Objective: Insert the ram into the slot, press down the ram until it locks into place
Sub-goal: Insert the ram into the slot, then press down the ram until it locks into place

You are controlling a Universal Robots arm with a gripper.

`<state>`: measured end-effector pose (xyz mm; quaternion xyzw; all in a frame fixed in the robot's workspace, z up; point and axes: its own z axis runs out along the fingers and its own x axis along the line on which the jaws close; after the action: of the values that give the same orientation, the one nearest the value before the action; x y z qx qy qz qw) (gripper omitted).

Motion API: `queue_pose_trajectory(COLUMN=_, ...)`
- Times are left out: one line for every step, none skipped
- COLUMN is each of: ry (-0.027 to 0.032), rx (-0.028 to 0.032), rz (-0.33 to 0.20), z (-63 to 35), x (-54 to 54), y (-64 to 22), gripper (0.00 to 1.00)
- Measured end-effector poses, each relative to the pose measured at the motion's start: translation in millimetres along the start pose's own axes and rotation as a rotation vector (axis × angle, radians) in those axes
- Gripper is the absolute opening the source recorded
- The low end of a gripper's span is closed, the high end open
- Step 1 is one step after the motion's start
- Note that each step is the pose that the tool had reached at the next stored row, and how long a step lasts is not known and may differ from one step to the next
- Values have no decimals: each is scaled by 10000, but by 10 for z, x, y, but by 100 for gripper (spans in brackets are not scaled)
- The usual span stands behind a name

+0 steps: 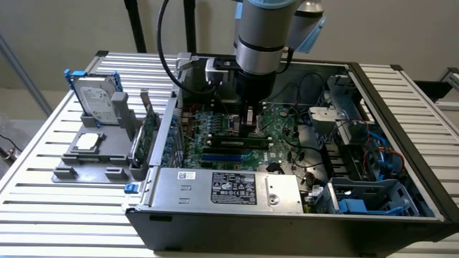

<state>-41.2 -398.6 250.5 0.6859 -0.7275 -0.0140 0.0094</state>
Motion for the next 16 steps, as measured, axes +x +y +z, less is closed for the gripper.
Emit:
queue_pose_trajectory(ry=-2, rx=1, rz=0, z=0, x=0, y=0, gripper=26)
queue_pose_trajectory(ry=-2, rx=1, rz=0, z=0, x=0, y=0, gripper=20)
queue_pose_trajectory(ry=-2, rx=1, rz=0, z=0, x=0, y=0, gripper=13)
queue_pose_trajectory(ry=-2, rx=1, rz=0, z=0, x=0, y=0, gripper=13)
queue_pose_trajectory(ry=-2, rx=1, rz=0, z=0, x=0, y=0, gripper=11)
queue_pose_trajectory(ry=-1, rx=1, rz=0, z=0, x=0, y=0, gripper=11)
queue_pose_trajectory(ry=-1, rx=0, rz=0, z=0, x=0, y=0, gripper=11)
queue_pose_trajectory(ry=-1, rx=0, rz=0, z=0, x=0, y=0, gripper=11)
queue_pose_trajectory(ry=-1, rx=0, rz=-1, z=-1, x=0, y=0, gripper=11)
queue_pose_trajectory(ry=-1, rx=0, rz=0, z=0, x=0, y=0, gripper=11)
queue_pose_trajectory(ry=-1, rx=0, rz=0, z=0, x=0, y=0, gripper=11)
queue_pose_trajectory(ry=-1, rx=0, rz=0, z=0, x=0, y=0, gripper=11)
queue_pose_trajectory(ry=-1, rx=0, rz=0, z=0, x=0, y=0, gripper=11)
queue_pose_trajectory(ry=-1, rx=0, rz=0, z=-1, x=0, y=0, gripper=11)
queue_pose_trajectory(ry=-1, rx=1, rz=0, z=0, x=0, y=0, gripper=11)
queue_pose_trajectory(ry=-1, rx=1, rz=0, z=0, x=0, y=0, gripper=11)
